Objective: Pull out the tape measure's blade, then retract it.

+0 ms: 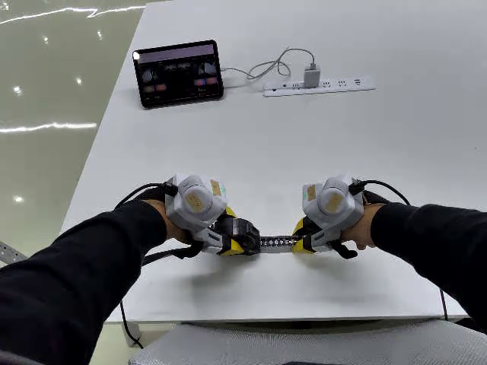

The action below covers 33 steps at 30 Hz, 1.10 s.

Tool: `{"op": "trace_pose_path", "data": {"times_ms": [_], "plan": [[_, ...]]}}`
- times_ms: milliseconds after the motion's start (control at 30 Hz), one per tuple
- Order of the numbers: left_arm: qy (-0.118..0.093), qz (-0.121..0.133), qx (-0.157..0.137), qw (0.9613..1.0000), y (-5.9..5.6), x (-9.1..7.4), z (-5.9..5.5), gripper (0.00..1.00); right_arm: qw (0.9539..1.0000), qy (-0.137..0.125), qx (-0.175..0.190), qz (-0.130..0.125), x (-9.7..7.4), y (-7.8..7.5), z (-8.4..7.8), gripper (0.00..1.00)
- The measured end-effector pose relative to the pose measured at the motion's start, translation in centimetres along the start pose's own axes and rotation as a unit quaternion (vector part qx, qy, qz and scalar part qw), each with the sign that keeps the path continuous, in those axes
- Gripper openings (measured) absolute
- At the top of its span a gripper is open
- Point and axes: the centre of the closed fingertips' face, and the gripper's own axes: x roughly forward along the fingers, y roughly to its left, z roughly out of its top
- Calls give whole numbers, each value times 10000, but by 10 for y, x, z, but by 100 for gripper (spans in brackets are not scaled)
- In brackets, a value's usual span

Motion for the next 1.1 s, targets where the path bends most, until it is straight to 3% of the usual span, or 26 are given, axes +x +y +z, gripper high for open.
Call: {"op": "trace_pose_path", "data": {"times_ms": [1100], "plan": [[-31,2,-69,10000,0,0,1,32,9999,37,153,-32,-13,-2,-16,10]]}}
